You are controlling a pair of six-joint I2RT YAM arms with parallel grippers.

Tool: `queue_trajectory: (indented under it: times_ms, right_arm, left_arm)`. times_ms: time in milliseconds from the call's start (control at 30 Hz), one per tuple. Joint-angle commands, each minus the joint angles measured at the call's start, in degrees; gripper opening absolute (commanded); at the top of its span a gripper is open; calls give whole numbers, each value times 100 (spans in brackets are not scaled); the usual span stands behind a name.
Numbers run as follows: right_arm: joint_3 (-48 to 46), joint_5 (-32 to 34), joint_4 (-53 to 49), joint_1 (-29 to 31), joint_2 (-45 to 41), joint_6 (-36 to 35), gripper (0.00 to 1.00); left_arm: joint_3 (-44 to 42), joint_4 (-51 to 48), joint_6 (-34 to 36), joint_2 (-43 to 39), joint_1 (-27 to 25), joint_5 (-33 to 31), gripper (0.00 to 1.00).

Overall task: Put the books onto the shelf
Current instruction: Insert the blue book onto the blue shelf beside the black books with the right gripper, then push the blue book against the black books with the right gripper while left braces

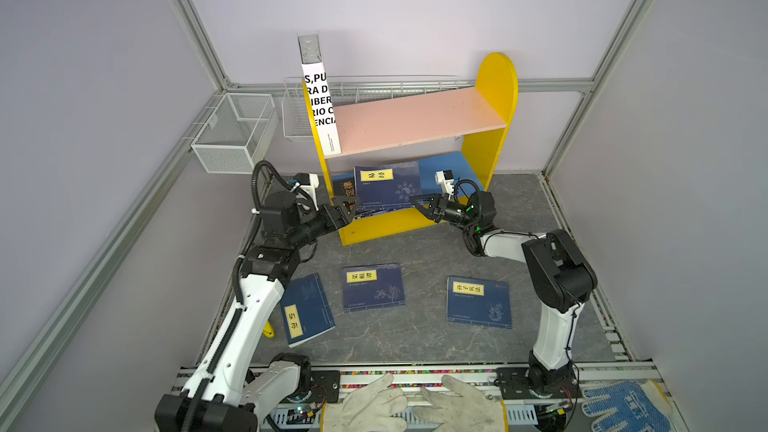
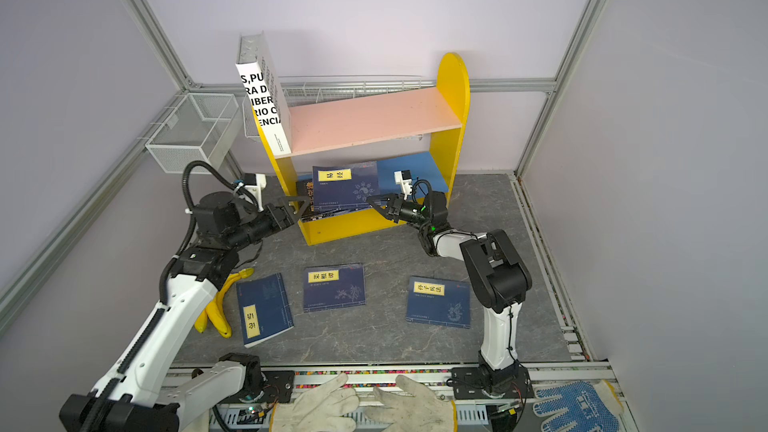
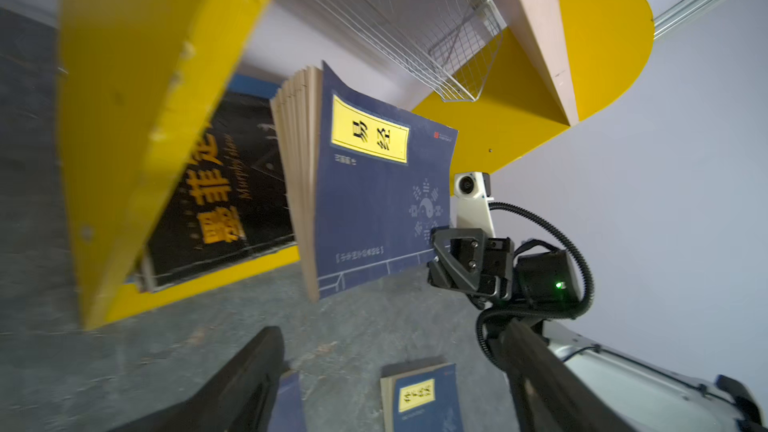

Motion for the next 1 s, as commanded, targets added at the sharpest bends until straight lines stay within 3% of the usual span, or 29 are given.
queue_trajectory:
  times_ms: [0,167,400,667,967]
  right_arm:
    - [563,-11,-1325,-16,38,-765,7]
    - [1291,-33,-3140,18,92,-1815,7]
    - [2656,-110,-5078,176,594,-2831,8]
    - [3390,200,-6134,470,858,-3532,9]
    - [3490,372,-6042,548,1049,-3383,9]
  left_arm:
    - [229,-1097,756,-472,161,-738,93]
    - [27,-1590,1058,-815,250,-1631,100]
    - [-348,-1316,1023,-472,371,-1713,99]
    - [-497,-806,990,96,554,-1488,99]
    - [-565,-112,847,683,624,-1193,99]
